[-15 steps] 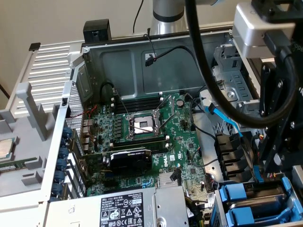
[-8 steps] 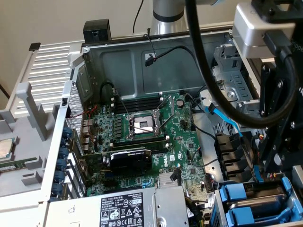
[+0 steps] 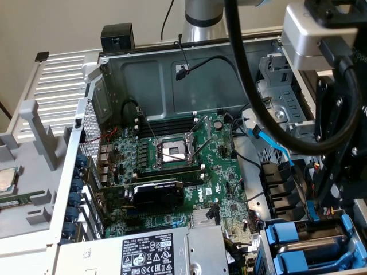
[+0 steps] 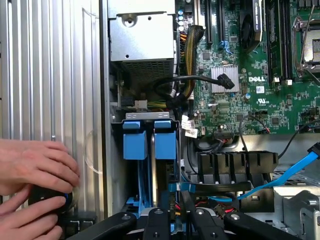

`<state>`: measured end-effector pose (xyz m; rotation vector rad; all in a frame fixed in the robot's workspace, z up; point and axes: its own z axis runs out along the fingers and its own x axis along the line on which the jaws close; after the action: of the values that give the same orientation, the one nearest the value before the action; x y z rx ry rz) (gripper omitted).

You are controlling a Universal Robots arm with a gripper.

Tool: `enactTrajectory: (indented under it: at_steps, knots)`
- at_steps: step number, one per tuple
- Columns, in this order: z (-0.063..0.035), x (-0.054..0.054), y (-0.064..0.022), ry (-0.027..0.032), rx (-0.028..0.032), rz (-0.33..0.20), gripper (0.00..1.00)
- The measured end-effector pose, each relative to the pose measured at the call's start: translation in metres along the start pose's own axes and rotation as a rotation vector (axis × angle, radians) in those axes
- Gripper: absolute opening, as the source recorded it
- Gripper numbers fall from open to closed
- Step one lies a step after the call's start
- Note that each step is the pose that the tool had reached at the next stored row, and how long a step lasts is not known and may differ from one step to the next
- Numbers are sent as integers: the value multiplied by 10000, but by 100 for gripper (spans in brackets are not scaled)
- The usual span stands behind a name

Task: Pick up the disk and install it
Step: 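Insert the second disk wire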

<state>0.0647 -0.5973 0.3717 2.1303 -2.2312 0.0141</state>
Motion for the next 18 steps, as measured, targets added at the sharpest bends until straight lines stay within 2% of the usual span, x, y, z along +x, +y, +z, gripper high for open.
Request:
enactTrajectory:
  at_steps: [1,2,3,5,18]
  knots:
    - [0,0,0,1,0,0,16]
    - [0,0,0,1,2,-29,16]
    - [0,0,-1,5,8,-136,11]
    - [0,0,0,20,39,-646,11]
    - [0,0,0,98,151,-3013,11]
